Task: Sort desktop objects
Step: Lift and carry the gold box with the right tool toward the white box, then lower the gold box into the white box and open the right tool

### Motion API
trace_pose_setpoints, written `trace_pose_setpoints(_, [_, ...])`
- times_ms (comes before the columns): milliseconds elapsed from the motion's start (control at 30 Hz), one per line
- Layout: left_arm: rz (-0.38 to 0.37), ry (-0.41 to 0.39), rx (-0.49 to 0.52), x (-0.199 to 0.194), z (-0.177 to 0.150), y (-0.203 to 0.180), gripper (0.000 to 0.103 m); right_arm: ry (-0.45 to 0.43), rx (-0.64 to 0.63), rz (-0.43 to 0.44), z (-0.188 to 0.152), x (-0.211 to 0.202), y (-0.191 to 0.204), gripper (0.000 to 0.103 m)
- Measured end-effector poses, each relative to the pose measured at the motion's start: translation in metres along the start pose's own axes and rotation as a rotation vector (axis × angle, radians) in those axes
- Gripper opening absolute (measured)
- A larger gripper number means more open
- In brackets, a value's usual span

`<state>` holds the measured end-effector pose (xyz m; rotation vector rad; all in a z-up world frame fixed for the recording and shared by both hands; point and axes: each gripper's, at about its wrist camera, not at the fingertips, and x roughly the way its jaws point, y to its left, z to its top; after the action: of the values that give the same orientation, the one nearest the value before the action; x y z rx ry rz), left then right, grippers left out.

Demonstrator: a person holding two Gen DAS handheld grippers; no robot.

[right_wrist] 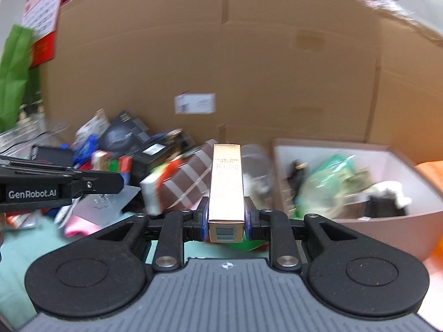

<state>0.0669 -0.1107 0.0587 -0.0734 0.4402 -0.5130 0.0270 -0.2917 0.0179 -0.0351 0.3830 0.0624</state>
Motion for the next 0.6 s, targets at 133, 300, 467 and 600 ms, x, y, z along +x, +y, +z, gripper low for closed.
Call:
trace_pose_setpoints(133, [-0.068,-0.003,0.016,0.030,0.022,-0.030,0.000,-0.023,0.010,-0.077,0.009,-0.001,-0.029,0.027])
trace_pose_setpoints(300, [-0.186,0.045,-0.008,0.077,0.045,-0.066,0.000,-0.027,0.024,-0.167,0.016,0.005,-0.068,0.027])
trace_pose_setpoints(467, [-0.266,0.121,-0.032,0.126,0.056,-0.102,0.000,-0.008,0.062,-0.253,0.019,0.016,-0.112,0.027])
trace_pose_setpoints(600, [-0.280,0.152,-0.038,0.162,0.061,-0.125,0.000,0.018,0.099,-0.302,0.016,0.029,-0.145,0.027])
